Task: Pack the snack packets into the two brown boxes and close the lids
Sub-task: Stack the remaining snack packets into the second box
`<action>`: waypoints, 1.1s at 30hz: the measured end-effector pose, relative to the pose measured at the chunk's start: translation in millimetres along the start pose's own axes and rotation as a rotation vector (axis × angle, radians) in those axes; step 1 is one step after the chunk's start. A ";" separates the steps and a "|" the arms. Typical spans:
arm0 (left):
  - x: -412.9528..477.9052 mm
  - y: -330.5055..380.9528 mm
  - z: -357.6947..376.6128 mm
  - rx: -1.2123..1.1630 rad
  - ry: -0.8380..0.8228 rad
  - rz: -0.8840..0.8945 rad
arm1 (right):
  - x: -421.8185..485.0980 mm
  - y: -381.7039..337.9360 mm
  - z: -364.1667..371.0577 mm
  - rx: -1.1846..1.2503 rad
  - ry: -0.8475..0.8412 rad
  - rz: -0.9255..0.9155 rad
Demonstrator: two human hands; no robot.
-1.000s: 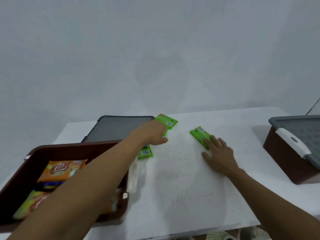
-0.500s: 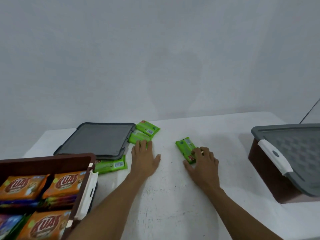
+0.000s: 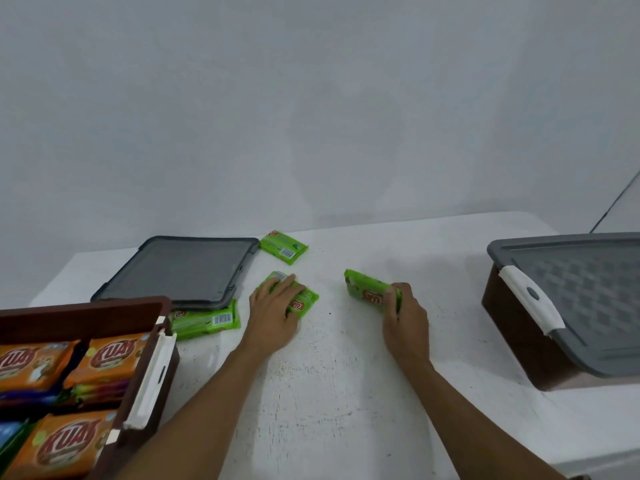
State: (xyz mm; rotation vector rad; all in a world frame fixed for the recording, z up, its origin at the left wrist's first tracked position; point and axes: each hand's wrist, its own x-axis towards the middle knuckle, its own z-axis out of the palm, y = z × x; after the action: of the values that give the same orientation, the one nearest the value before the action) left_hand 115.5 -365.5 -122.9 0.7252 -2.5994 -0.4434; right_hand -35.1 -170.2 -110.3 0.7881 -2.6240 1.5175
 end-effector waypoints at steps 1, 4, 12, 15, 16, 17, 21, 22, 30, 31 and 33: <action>-0.6 0.2 -0.3 0.008 0.001 0.006 | -0.2 1.5 -1.0 0.034 0.020 0.004; -3.5 1.5 0.9 0.044 0.046 0.040 | 1.3 3.3 -2.6 0.065 0.041 0.045; -3.1 10.3 -6.6 0.036 0.164 0.074 | 3.5 7.9 3.8 0.044 0.009 0.044; 11.7 13.9 -19.9 -0.012 0.129 -0.037 | 5.0 10.6 6.6 0.012 -0.020 0.062; 17.8 10.8 -21.6 -0.078 0.094 -0.077 | 5.6 11.2 7.4 -0.005 -0.029 0.055; 22.3 7.8 -22.7 -0.166 0.045 -0.123 | 5.4 11.4 7.6 -0.019 -0.034 0.050; 17.0 3.2 -16.2 -0.329 0.027 -0.248 | 4.7 8.7 7.0 -0.015 -0.030 0.046; 11.7 4.9 -13.4 -0.341 0.057 -0.260 | 4.9 9.1 7.5 -0.012 -0.033 0.048; -12.8 6.7 -1.7 -0.144 0.053 -0.002 | 0.5 2.8 1.7 -0.045 -0.011 -0.055; -12.7 8.0 -1.9 -0.105 0.076 0.003 | 1.1 2.3 1.3 -0.059 0.018 -0.057; -12.4 11.6 -3.4 -0.086 0.143 -0.051 | 2.1 3.7 1.7 -0.042 0.064 -0.026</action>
State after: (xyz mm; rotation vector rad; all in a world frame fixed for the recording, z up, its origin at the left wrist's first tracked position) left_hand 121.9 -349.9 -119.0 0.7663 -2.4176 -0.4972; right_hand -38.1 -170.9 -113.6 0.7544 -2.5811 1.4509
